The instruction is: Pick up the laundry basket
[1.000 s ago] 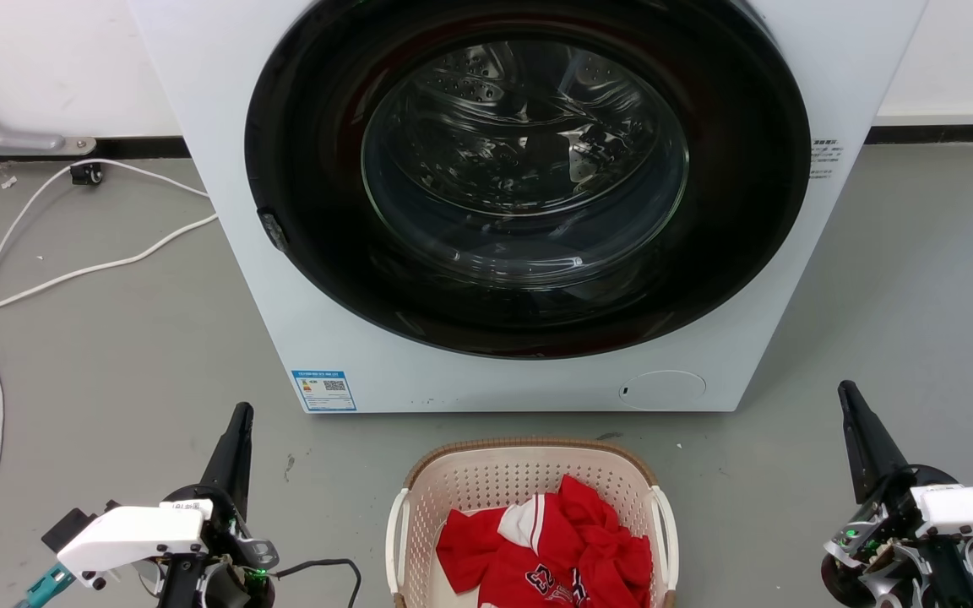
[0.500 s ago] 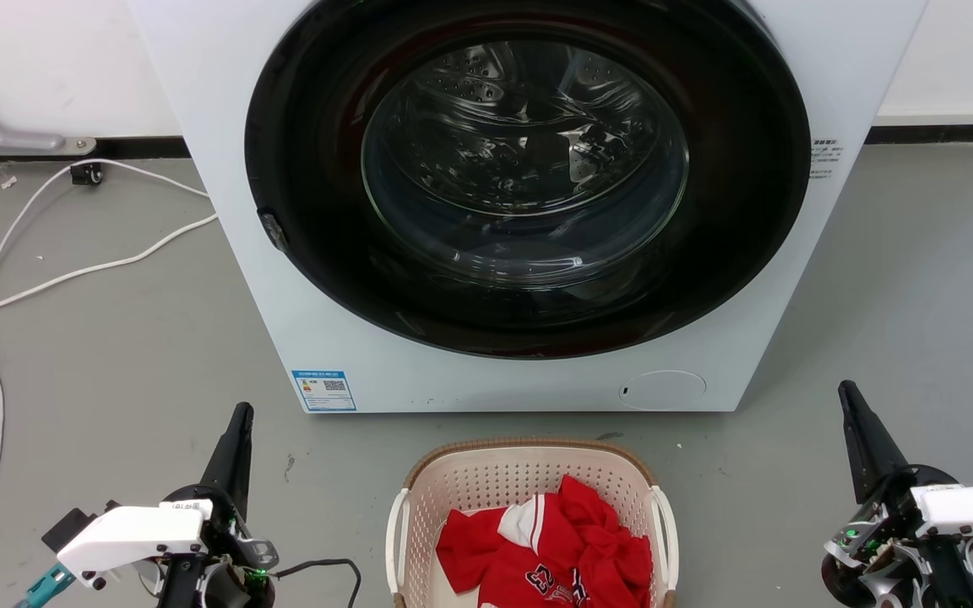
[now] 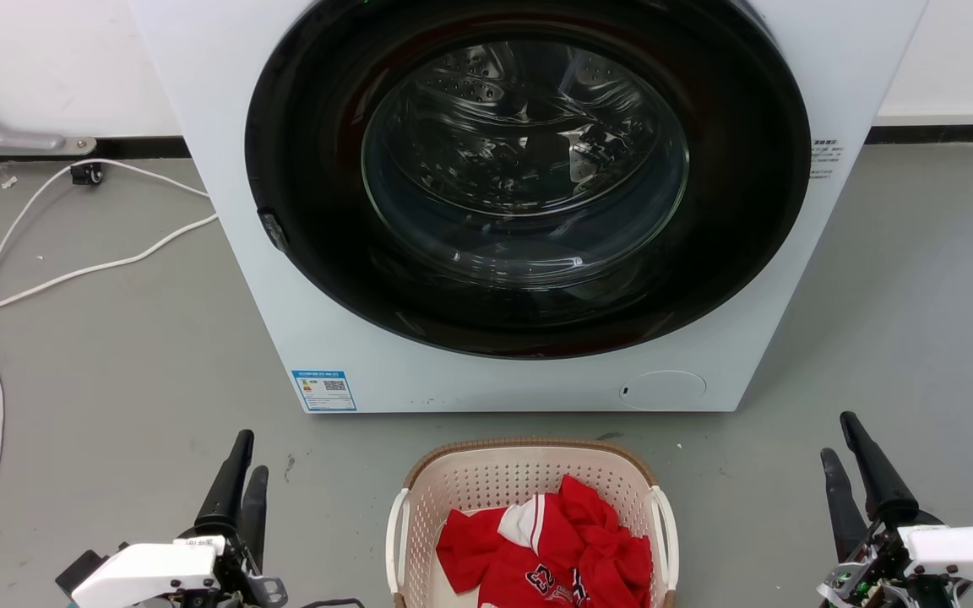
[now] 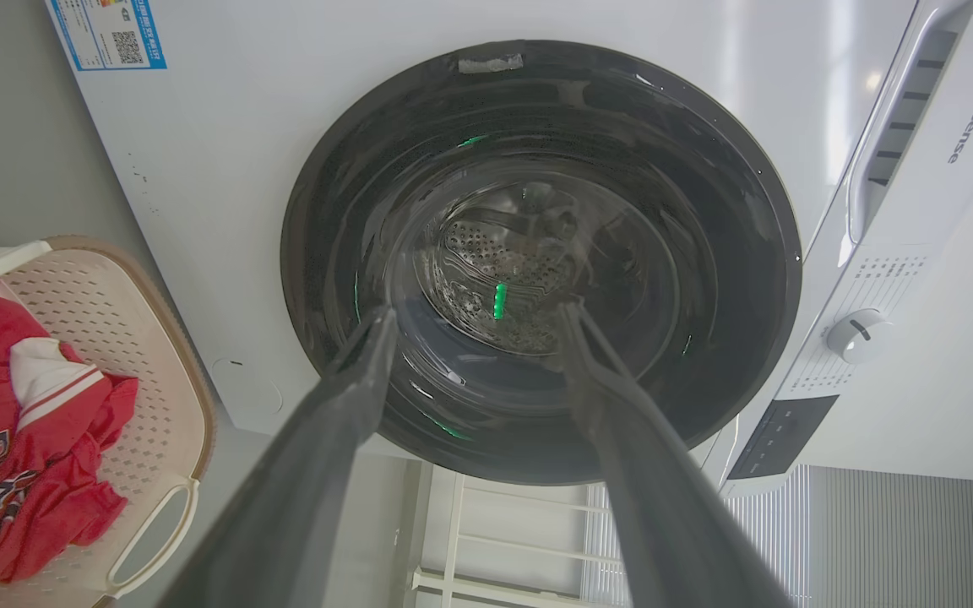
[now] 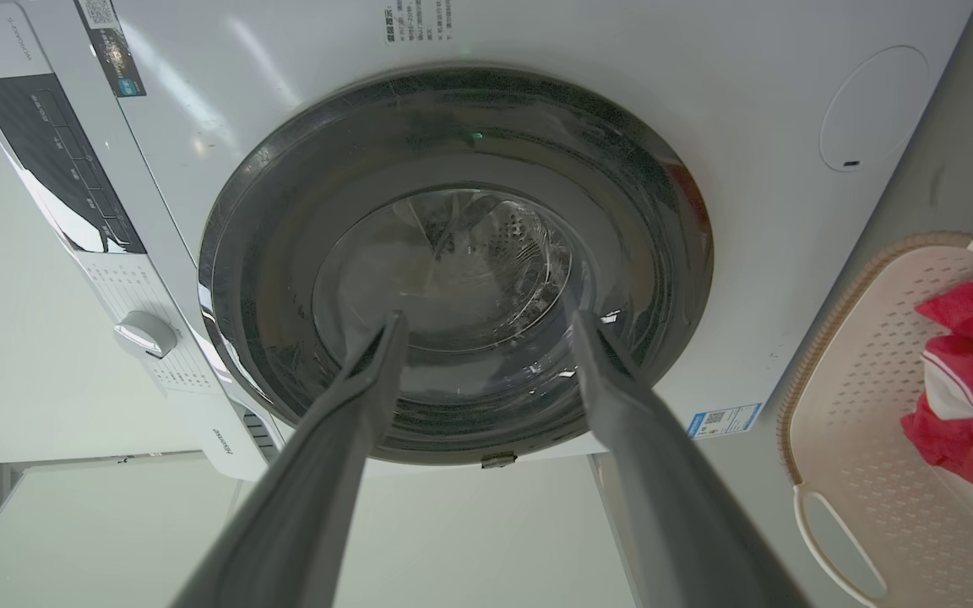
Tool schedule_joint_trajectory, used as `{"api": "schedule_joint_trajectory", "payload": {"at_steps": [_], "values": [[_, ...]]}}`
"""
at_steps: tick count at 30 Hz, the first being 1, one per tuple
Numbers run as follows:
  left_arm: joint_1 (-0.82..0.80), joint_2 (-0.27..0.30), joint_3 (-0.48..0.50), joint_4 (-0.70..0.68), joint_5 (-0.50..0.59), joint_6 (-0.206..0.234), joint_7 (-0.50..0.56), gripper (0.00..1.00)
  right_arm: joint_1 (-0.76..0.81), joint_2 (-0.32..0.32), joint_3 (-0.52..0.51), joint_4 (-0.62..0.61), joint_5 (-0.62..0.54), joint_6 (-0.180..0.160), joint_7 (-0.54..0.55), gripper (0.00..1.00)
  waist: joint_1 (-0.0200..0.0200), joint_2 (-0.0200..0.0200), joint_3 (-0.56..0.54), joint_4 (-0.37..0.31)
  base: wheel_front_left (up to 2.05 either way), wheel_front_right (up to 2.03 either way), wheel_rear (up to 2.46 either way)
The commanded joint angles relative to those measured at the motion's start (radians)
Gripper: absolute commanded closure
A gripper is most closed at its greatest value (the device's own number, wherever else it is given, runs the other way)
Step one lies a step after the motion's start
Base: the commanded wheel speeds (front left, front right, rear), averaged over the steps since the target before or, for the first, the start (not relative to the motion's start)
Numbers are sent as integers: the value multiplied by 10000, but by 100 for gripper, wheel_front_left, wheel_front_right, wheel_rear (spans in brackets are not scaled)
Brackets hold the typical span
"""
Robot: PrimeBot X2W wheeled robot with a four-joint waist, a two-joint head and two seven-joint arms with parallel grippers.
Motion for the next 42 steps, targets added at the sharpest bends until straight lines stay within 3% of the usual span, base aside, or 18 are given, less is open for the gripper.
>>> {"api": "schedule_joint_trajectory", "payload": {"at_steps": [1,10,15,25,33,42], "values": [[-106,27,-49,-280,129,-9,-123,0,-85,-28,36,-287,-71,2,-116,0,0,0,2,-3,0,0,0],[108,31,103,-497,597,-12,-547,0,177,-24,-21,-548,-539,3,-541,0,0,0,1,-10,0,0,0],[169,33,379,-441,1035,-14,-764,0,279,-22,-221,-548,-1464,3,-757,0,0,0,0,-7,0,0,0],[217,35,853,-879,2497,118,-1127,0,265,-19,-518,-1011,-4116,3,-1119,0,0,0,12,-7,0,0,0],[288,38,970,-2034,4084,763,-1416,0,287,-16,-294,-1965,-6778,4,-1415,0,0,0,58,-18,0,0,0],[624,40,269,-3067,5991,1264,-1725,0,443,-13,61,-2827,-8976,3,-1718,0,0,0,102,-26,0,0,0]]}}
